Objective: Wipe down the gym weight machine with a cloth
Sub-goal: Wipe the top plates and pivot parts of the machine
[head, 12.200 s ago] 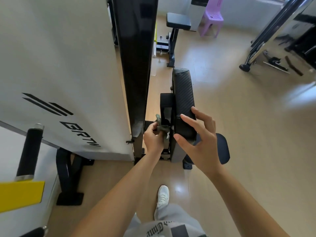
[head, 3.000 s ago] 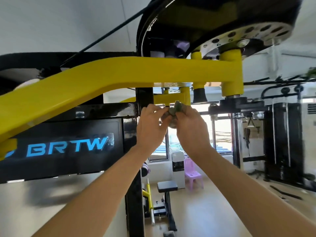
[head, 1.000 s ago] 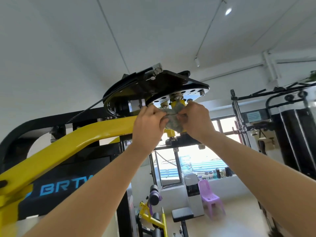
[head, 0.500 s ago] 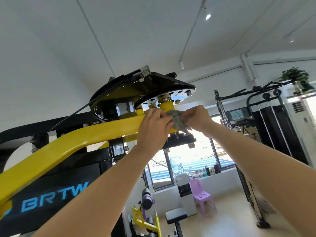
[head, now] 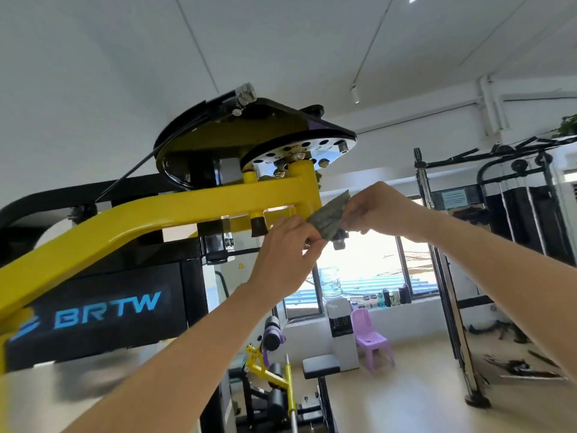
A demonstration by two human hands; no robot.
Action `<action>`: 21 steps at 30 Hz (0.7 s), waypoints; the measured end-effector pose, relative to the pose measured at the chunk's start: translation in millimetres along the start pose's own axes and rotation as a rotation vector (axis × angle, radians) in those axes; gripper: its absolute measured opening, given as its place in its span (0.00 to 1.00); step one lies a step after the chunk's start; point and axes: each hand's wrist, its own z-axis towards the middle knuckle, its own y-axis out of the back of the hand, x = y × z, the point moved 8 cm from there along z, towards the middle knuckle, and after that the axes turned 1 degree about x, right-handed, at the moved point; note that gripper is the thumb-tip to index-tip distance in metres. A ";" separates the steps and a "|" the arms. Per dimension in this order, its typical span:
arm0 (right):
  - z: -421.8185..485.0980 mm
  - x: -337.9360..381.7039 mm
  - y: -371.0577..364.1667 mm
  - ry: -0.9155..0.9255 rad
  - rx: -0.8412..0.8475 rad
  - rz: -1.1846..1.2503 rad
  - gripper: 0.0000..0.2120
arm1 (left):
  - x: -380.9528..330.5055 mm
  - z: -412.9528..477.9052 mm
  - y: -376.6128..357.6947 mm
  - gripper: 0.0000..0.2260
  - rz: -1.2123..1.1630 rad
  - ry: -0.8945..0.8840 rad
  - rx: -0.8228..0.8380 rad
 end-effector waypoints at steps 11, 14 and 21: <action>17.0 -58.6 -10.3 -0.096 0.100 0.468 0.10 | -40.2 6.9 -10.8 0.13 0.097 0.222 -0.111; 32.6 -68.8 -26.3 -0.162 0.135 0.634 0.20 | -43.1 28.0 -20.0 0.15 0.179 0.293 -0.039; 38.2 -84.2 -51.9 -0.291 0.126 0.632 0.11 | -44.4 54.7 -28.8 0.08 0.304 0.371 0.066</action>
